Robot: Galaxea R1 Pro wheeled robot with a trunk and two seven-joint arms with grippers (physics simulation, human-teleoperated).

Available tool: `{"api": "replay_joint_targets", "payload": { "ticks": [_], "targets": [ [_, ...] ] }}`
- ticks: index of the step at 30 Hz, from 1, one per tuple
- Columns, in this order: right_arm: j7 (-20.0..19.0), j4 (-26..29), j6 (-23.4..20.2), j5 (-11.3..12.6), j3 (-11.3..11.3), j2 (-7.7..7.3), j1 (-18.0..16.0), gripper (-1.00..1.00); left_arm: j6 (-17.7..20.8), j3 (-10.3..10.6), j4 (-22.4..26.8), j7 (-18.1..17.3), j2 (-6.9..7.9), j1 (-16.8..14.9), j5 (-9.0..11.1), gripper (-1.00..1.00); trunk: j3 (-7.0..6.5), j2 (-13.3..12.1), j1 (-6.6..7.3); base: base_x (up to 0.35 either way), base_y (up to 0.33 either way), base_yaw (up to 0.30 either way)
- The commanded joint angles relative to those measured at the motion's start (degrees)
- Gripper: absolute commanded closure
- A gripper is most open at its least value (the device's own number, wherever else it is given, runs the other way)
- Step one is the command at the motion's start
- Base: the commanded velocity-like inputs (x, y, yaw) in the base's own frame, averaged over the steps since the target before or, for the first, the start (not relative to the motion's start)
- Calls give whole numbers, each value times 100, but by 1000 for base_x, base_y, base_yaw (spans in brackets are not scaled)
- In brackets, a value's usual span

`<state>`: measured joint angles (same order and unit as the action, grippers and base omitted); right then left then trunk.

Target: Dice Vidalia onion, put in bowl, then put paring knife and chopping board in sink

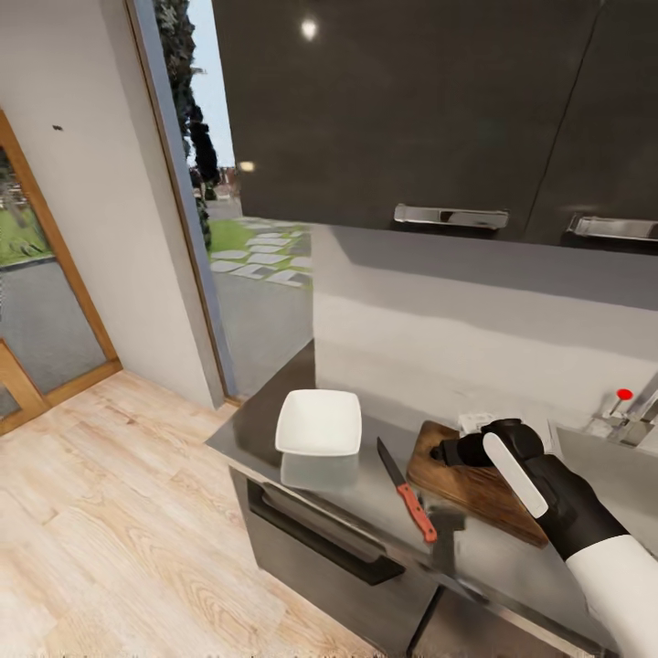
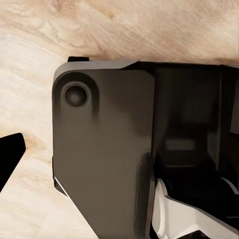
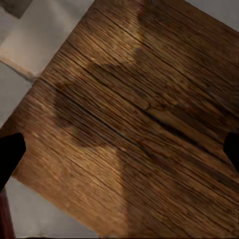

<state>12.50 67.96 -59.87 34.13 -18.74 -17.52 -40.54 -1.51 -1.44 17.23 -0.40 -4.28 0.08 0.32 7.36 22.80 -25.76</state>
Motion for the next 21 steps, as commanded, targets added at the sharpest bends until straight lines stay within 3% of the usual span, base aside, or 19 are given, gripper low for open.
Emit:
{"api": "replay_joint_targets", "payload": {
  "ticks": [1,7,21],
  "targets": [
    [60,6,-13,59,-16,-6,-7,-100,-8,-14,8,-4,-2,1,3,-100,11,12,-2,-163,215,0],
    [58,6,-13,59,-13,-6,-7,-100,-8,-14,8,-4,5,1,3,-100,11,12,-2,-95,117,0],
    [52,6,-13,67,-33,6,-7,-100,-8,-14,8,-1,6,1,3,-100,11,12,-2,-9,9,0]
  ]
}}
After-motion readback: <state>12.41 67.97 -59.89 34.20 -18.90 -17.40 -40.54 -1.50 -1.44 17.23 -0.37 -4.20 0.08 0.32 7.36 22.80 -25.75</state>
